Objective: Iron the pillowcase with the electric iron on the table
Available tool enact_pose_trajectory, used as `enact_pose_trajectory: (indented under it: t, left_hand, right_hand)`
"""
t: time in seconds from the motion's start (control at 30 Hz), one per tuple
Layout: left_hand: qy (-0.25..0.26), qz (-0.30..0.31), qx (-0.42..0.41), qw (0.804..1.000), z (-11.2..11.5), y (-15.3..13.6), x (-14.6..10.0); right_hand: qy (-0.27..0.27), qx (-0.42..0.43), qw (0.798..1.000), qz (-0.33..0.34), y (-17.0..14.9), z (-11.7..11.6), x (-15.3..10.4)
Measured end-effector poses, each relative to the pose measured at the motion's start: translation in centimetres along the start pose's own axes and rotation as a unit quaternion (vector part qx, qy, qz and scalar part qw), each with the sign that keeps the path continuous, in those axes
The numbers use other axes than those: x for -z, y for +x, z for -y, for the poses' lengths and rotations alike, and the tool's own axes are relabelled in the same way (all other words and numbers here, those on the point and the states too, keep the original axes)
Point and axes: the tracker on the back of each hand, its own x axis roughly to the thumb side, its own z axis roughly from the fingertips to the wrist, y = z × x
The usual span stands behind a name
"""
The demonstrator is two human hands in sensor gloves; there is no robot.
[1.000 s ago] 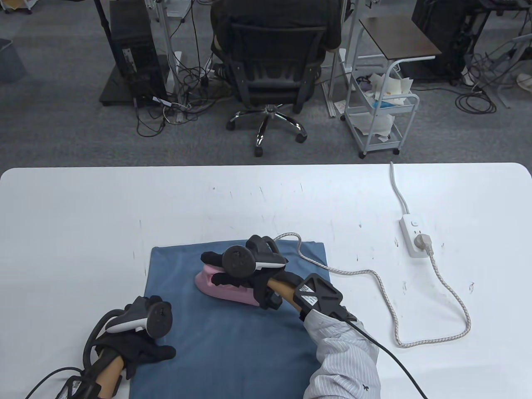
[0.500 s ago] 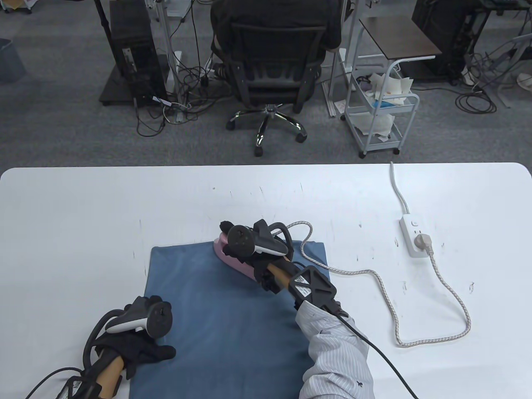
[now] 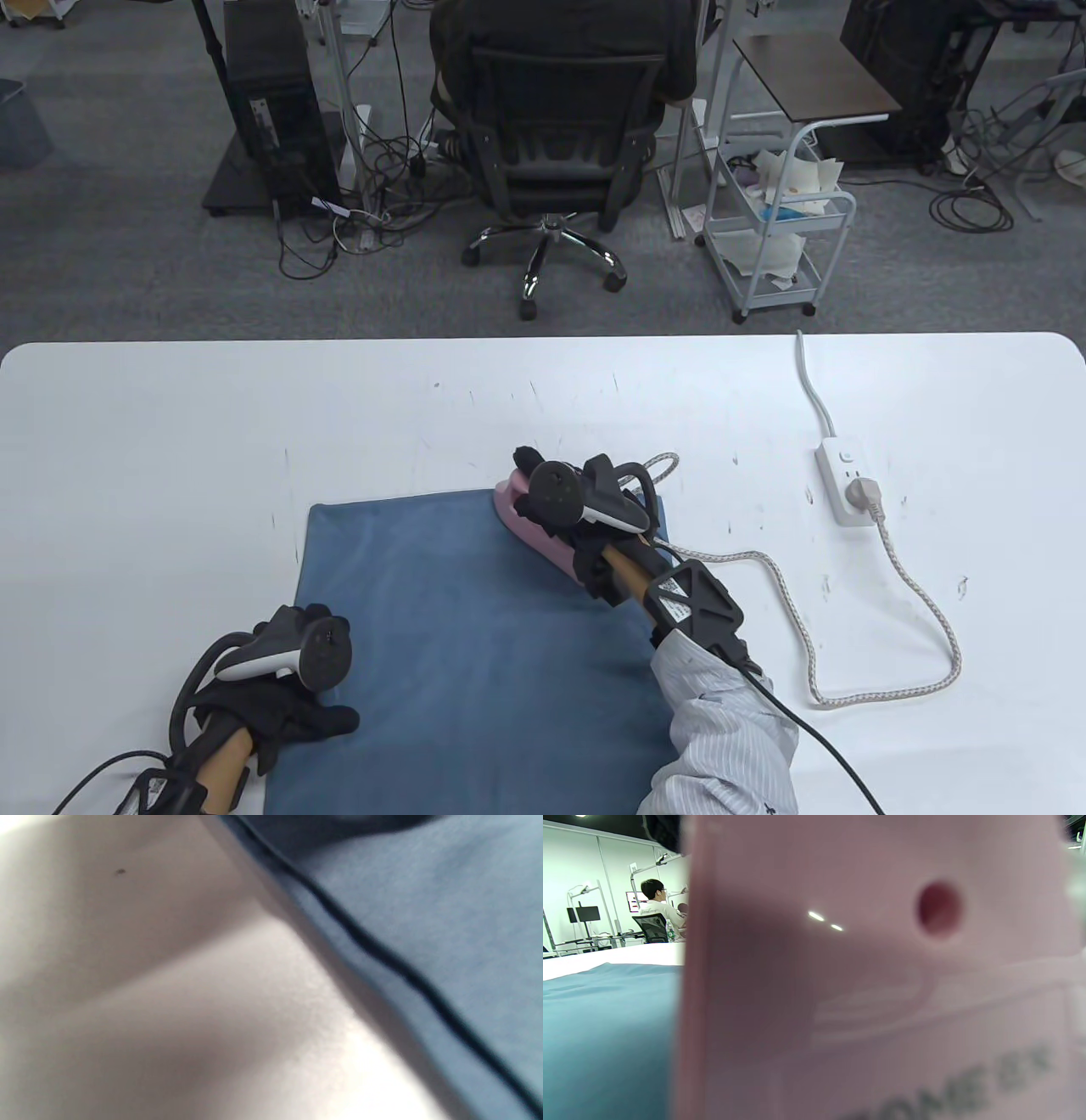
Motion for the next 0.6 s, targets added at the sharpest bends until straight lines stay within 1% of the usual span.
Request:
enact_pose_trajectory:
  t: [0.1, 0.17, 0.27, 0.37, 0.43, 0.53, 0.6]
  left_hand:
    - [0.0, 0.0, -0.001, 1.0, 0.0, 0.0, 0.0]
    - [0.001, 0.0, -0.001, 1.0, 0.0, 0.0, 0.0]
    - [0.001, 0.0, -0.001, 1.0, 0.0, 0.0, 0.0]
    - [0.001, 0.0, -0.001, 1.0, 0.0, 0.0, 0.0]
    - [0.001, 0.0, -0.001, 1.0, 0.0, 0.0, 0.0]
    - [0.001, -0.001, -0.002, 1.0, 0.0, 0.0, 0.0]
    - [0.002, 0.0, -0.003, 1.0, 0.0, 0.0, 0.0]
  right_hand:
    - [0.014, -0.002, 1.0, 0.027, 0.0, 0.3, -1.6]
    - [0.019, -0.001, 0.999, 0.026, -0.6, 0.5, -2.1]
    - [0.011, 0.003, 1.0, -0.006, -2.3, 0.8, -2.6]
    - [-0.01, -0.016, 0.999, -0.047, -4.0, 1.0, -2.9]
    - [-0.011, -0.016, 0.998, -0.065, -4.8, 1.1, -3.2]
    - [-0.001, -0.019, 0.998, -0.052, -4.8, 1.4, -3.8]
    - [0.017, -0.012, 1.0, -0.013, -4.9, 1.6, -4.4]
